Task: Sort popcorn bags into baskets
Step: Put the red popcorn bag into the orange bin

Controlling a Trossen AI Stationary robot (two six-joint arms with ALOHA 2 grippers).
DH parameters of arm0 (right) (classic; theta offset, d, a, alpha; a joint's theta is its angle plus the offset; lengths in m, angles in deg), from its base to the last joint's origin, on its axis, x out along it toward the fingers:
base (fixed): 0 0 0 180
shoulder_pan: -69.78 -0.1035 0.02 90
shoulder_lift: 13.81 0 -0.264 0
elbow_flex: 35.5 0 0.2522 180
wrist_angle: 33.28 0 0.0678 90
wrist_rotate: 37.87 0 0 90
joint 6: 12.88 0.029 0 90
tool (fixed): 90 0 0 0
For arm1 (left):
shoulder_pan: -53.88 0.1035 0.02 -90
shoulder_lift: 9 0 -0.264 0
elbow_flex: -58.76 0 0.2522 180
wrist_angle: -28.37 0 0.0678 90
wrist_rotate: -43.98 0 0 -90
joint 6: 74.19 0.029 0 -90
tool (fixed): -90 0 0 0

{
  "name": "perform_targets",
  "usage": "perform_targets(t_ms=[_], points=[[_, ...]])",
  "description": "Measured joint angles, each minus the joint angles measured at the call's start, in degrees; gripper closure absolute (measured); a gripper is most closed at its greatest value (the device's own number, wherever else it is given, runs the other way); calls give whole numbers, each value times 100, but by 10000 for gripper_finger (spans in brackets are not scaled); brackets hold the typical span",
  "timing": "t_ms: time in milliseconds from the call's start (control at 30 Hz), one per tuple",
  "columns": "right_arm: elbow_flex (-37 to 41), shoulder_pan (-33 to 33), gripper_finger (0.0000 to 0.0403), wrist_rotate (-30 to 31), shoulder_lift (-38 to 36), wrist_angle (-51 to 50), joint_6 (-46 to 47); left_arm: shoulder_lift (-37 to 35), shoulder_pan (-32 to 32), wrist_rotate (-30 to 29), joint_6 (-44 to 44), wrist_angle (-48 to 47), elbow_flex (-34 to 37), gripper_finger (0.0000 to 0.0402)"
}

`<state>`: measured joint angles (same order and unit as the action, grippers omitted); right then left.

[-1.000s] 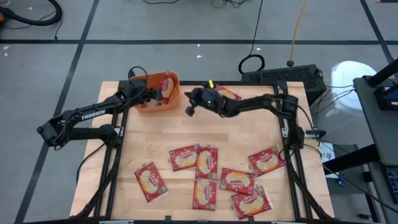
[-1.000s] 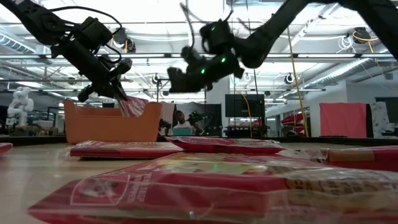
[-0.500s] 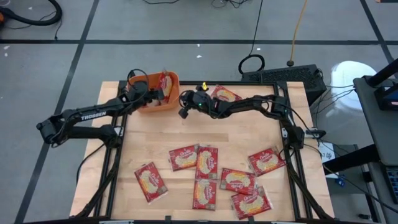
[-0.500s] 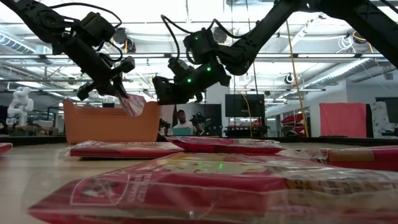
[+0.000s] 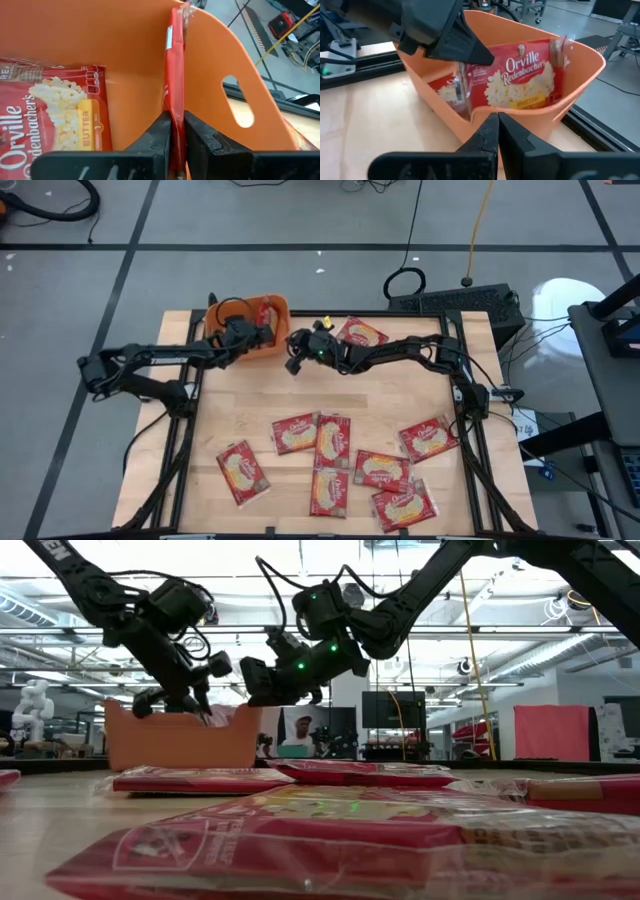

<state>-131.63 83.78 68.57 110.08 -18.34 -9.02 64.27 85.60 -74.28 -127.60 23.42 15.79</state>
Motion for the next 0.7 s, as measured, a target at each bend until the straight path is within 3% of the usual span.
perform_targets(t_ms=[100,400,533,700], points=[[0,0,403,-2,-2,-23,0,118,-25,-34,76,176,-2,335],[0,-2,403,-10,-1,-208,-45,120,-100,196,438,-273,-2,212],[0,-2,403,-21,-1,-315,-121,17,-25,274,661,-613,-2,205],[4,-44,403,-173,-63,-490,-151,-541,131,312,948,-1017,-2,233]])
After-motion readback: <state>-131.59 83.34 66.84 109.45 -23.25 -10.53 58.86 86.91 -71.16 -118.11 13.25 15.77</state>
